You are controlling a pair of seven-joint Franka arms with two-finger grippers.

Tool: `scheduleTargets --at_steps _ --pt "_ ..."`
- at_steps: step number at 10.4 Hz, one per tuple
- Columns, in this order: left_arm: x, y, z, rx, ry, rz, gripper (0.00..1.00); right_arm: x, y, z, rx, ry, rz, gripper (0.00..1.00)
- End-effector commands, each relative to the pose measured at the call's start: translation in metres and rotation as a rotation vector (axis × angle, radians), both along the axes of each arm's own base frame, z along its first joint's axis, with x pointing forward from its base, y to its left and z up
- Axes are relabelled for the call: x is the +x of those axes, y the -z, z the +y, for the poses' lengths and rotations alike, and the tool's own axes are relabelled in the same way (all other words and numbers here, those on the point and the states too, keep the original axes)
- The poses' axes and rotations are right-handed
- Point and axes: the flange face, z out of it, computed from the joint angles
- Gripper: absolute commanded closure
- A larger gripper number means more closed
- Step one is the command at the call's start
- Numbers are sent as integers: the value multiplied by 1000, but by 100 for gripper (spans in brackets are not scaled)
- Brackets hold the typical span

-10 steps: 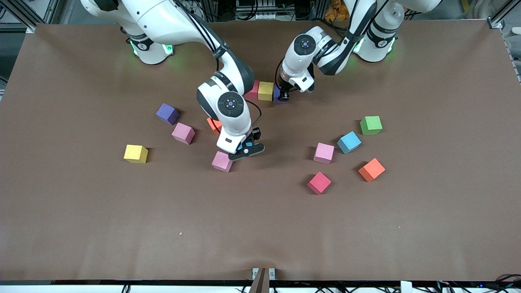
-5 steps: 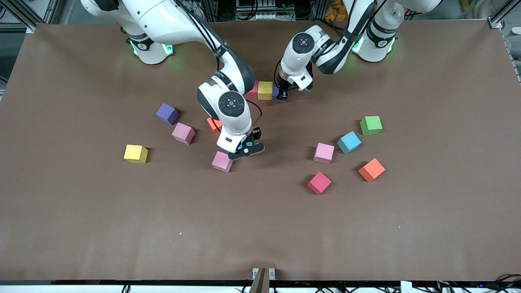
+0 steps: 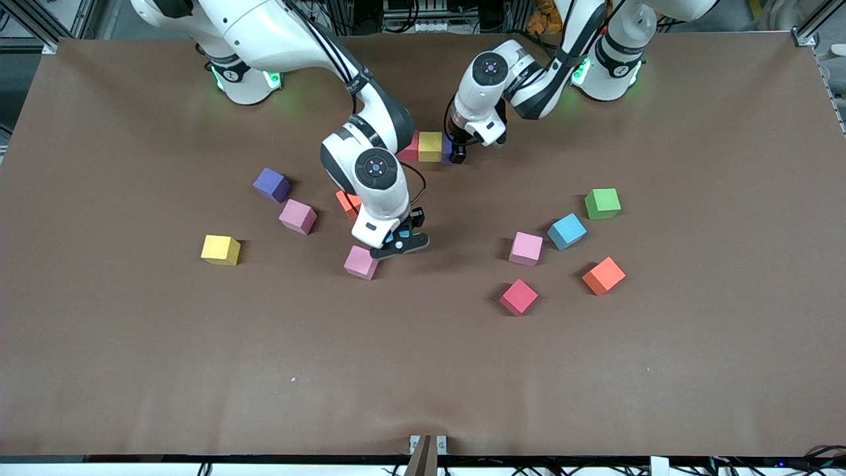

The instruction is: Form number 2 with 11 blocks

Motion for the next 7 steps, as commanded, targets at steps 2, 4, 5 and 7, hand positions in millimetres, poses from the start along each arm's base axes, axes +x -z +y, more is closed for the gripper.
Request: scheduleTargets --at_steps 2,4,5,7 --pt "-5 -16 7 -5 2 -39 0 -8 -7 11 -4 57 -7 59" --pt "-4 -30 8 8 18 -40 0 -11 -7 14 3 86 -3 59" --pt "0 -42 11 9 32 -51 0 -12 -7 15 3 90 -2 59" --pt "10 -64 21 36 52 -45 0 -12 -7 16 4 105 0 59"
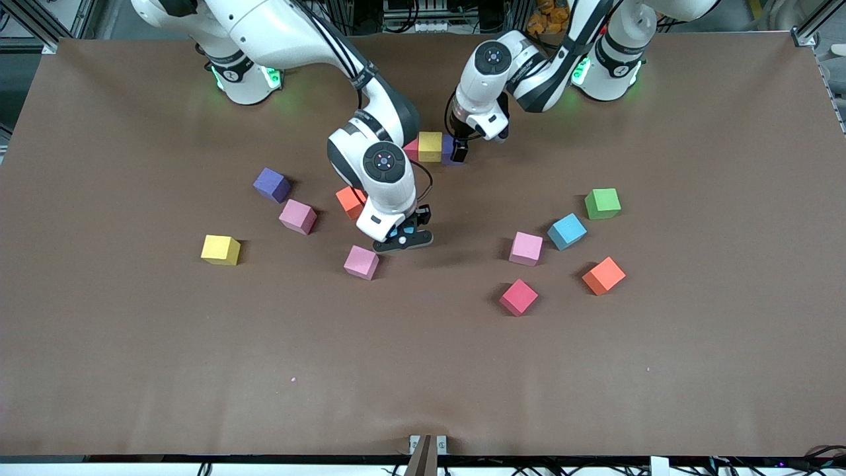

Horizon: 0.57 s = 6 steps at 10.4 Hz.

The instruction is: Form number 2 with 11 blocks

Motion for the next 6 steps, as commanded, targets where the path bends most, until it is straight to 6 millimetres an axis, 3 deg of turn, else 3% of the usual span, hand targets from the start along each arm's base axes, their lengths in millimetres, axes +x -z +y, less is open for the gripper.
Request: scheduleTargets --at_steps 1,3,4,6 --pt "17 -32 22 26 39 -29 0 -4 -5 6 4 54 -2 59" --pt "48 -45 44 33 113 -37 0 -16 -5 20 5 65 -4 59" --pt "76 -53 58 31 155 -32 0 -17 -7 23 9 92 -6 59" --pt "144 -74 97 17 216 -12 0 -44 -7 50 11 116 -6 59"
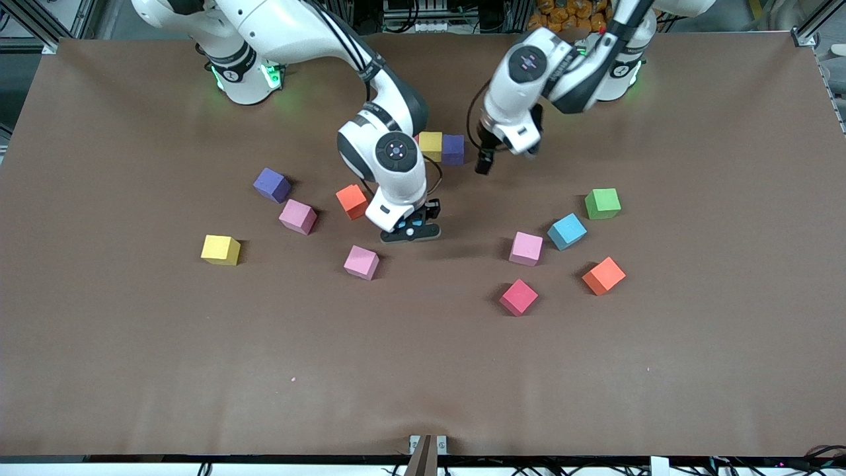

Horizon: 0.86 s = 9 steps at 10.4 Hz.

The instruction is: Form number 2 with 11 blocks

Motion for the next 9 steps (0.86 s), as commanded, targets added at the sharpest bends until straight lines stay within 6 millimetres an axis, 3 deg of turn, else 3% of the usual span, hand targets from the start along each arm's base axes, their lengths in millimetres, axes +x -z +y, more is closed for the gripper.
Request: scheduleTargets --at_steps 1,3,5,7,9 --pt "69 -27 36 -14 72 10 0 -30 -3 31 4 57 -2 59" --pt "130 -28 65 -37 70 10 0 -64 -3 59 5 98 -4 59" --pt "172 -6 73 -26 68 6 0 -96 10 83 7 118 -4 59" --pt "188 19 79 -17 52 31 0 -120 22 97 -3 110 -1 59" --pt "192 25 88 -14 11 41 0 -132 31 101 -16 99 4 60"
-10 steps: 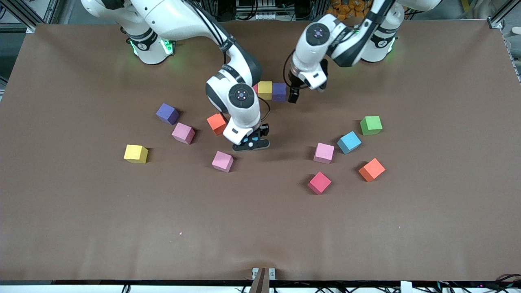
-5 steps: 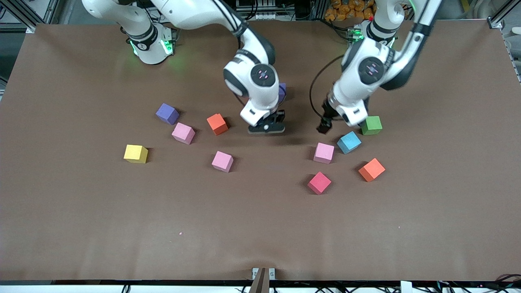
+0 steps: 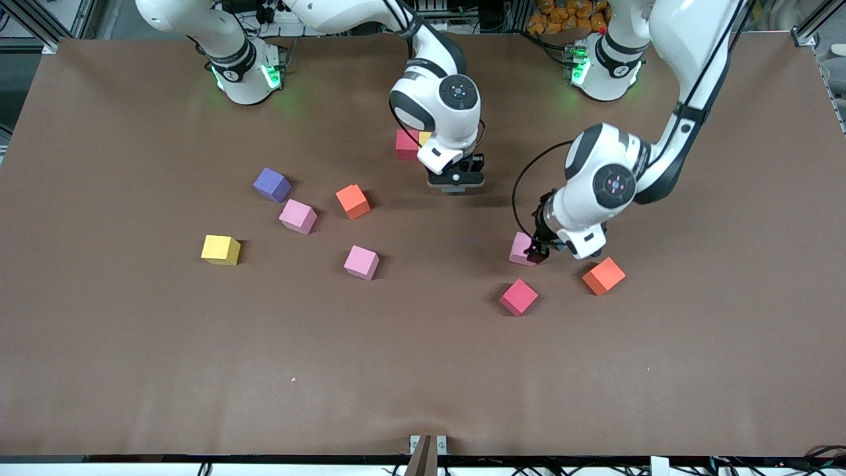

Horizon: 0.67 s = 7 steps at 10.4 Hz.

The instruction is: Form number 2 with 11 blocks

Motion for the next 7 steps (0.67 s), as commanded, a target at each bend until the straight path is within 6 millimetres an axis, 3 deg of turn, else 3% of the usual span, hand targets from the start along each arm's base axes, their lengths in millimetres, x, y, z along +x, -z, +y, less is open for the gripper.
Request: scheduleTargets --at_steps 1,7 --pt "7 5 5 21 -32 18 0 -10 11 4 -12 11 -1 60" --pt "6 32 4 19 -37 36 0 -30 35 7 -20 -4 -4 60"
